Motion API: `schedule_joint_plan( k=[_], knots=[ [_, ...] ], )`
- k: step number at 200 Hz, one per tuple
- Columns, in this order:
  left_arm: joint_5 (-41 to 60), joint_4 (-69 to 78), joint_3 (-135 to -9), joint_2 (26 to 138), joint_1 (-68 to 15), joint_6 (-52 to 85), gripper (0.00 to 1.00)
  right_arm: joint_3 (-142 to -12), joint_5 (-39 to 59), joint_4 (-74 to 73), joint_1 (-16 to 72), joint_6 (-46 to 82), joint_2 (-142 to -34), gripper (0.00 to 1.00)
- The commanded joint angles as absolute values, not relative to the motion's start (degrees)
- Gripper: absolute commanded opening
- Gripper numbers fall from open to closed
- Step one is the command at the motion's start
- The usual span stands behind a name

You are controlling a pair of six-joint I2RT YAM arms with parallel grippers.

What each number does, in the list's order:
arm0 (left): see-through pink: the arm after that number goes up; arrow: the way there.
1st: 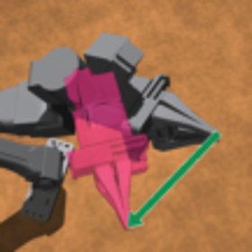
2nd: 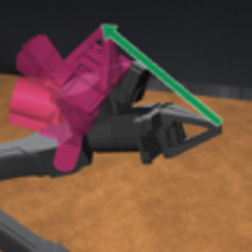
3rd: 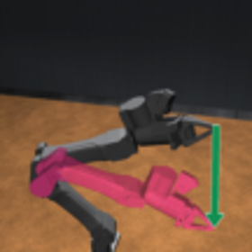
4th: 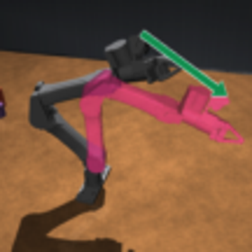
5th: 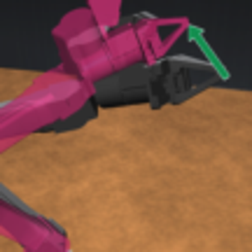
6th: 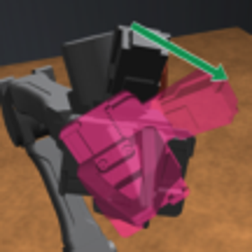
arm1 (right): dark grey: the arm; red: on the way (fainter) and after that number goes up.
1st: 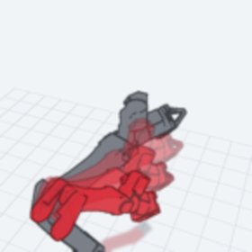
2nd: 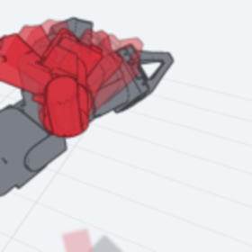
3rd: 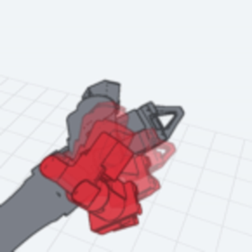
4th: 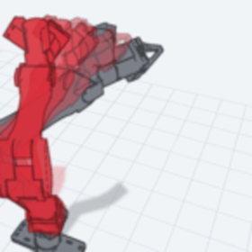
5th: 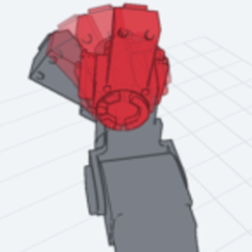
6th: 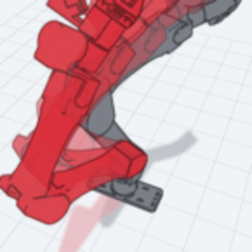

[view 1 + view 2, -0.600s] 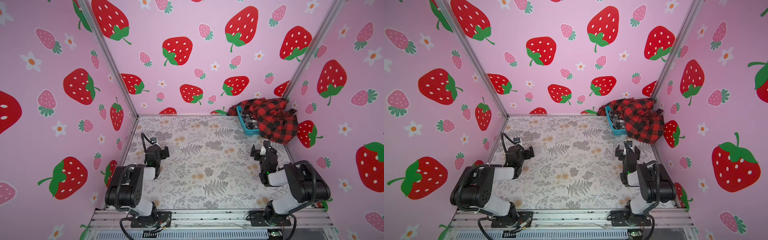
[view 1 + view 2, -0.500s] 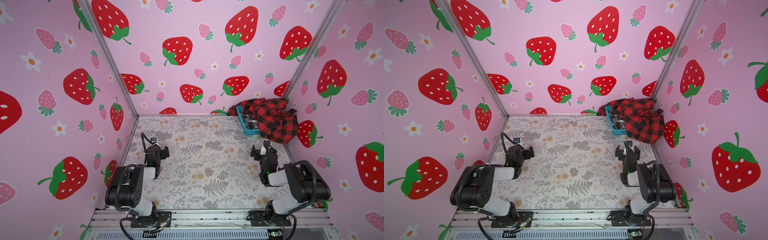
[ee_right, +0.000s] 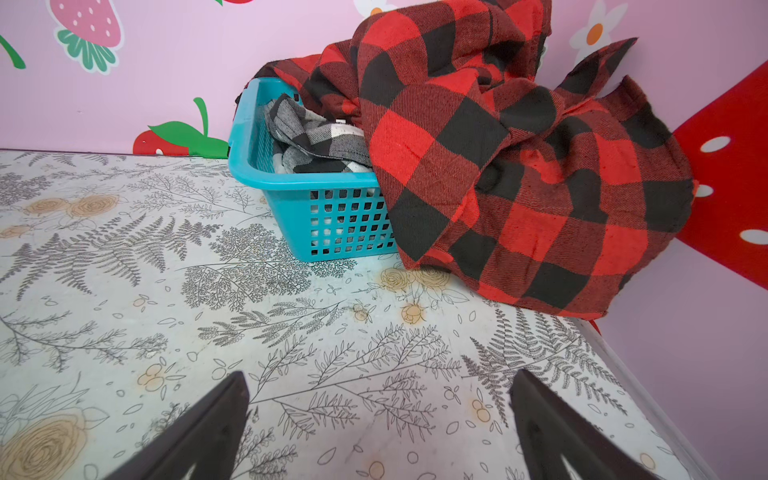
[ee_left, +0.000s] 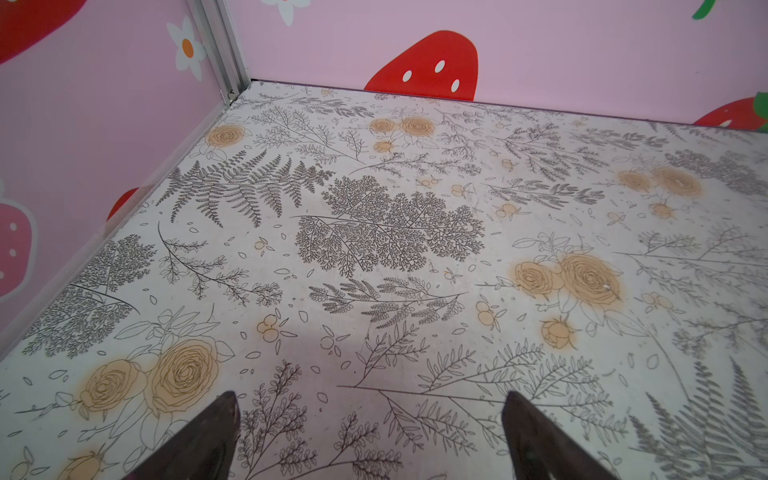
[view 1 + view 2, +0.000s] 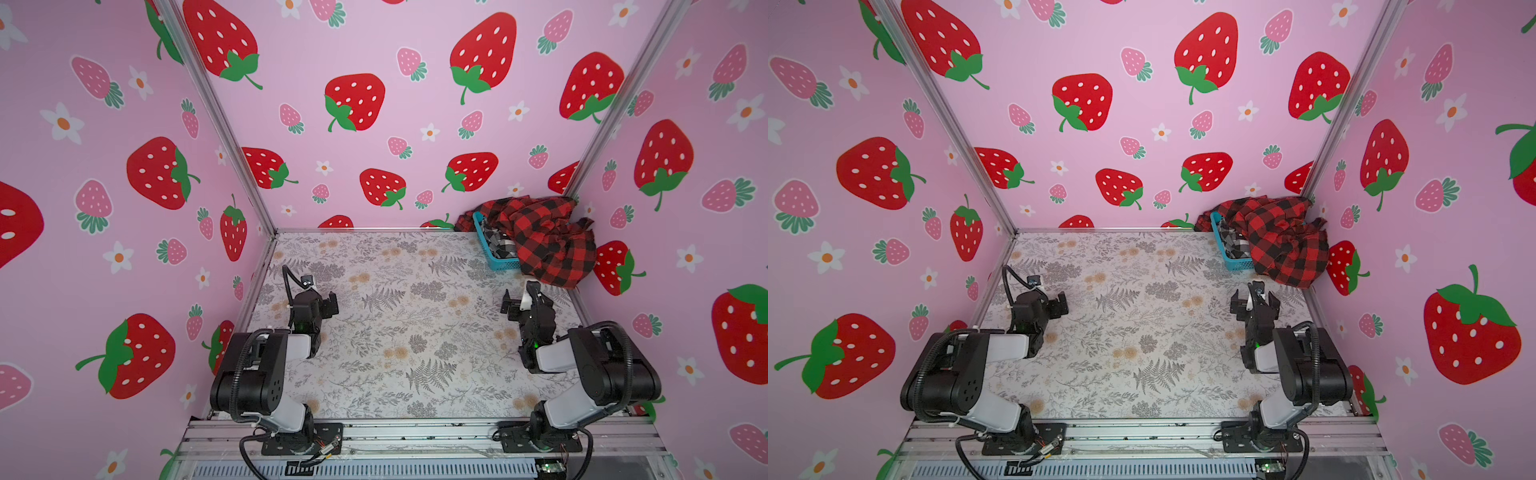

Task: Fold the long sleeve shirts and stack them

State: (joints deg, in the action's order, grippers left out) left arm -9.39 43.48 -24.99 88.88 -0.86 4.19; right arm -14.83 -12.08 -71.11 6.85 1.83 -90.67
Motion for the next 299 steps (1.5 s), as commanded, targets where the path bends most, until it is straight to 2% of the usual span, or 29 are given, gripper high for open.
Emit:
schedule_joint_plan(
  k=[1, 138, 149, 164, 175, 185, 204, 217, 242, 261, 277, 299],
  knots=[
    [-9.1, 44.3, -25.7, 88.7, -0.7, 3.3, 0.99, -14.9, -11.8, -72.7, 6.7, 1.7, -90.2, 1.0],
    [-8.7, 44.1, -25.8, 88.7, -0.6, 3.3, 0.99, -14.9, -11.8, -72.7, 6.8, 1.7, -90.1, 1.0],
    [-7.0, 44.6, -25.7, 88.1, -0.4, 2.9, 0.99, -16.1, -15.6, -70.8, 7.7, 2.1, -88.7, 1.0],
    [-6.5, 26.9, -32.8, 82.4, -1.1, 1.4, 0.99, -27.8, -22.3, -44.1, 8.8, 5.2, -80.3, 1.0],
    [-12.7, 15.9, -40.3, 79.4, -1.5, 4.3, 0.99, -41.0, -23.6, -21.9, 8.8, 11.3, -75.8, 1.0],
    [-19.1, 6.4, -46.4, 76.6, -1.5, 12.4, 0.99, -50.6, -22.1, -9.1, 8.9, 15.4, -74.1, 1.0],
    [-16.5, -7.0, -55.6, 72.0, -2.9, 26.1, 0.99, -50.3, -23.9, -9.8, 7.9, 25.9, -72.0, 1.0],
    [-14.1, -11.0, -58.9, 71.4, -7.1, 30.4, 0.99, -52.1, -14.9, -8.9, 3.6, 30.3, -73.6, 1.0],
    [-15.9, -18.2, -65.1, 74.9, -20.0, 27.6, 1.0, -71.9, -14.5, 7.6, 3.1, 29.2, -87.3, 0.88],
    [-17.6, -21.7, -67.9, 77.7, -27.5, 24.8, 1.0, -86.7, -17.6, 18.2, 2.9, 25.6, -97.8, 0.87],
    [-17.3, -21.8, -68.3, 78.7, -30.2, 25.2, 1.0, -98.7, -18.7, 26.1, 2.7, 23.0, -105.6, 0.85],
    [-14.9, -21.5, -68.6, 79.5, -30.8, 27.3, 0.99, -108.3, -17.9, 30.2, 2.6, 20.4, -113.0, 0.84]
  ],
)
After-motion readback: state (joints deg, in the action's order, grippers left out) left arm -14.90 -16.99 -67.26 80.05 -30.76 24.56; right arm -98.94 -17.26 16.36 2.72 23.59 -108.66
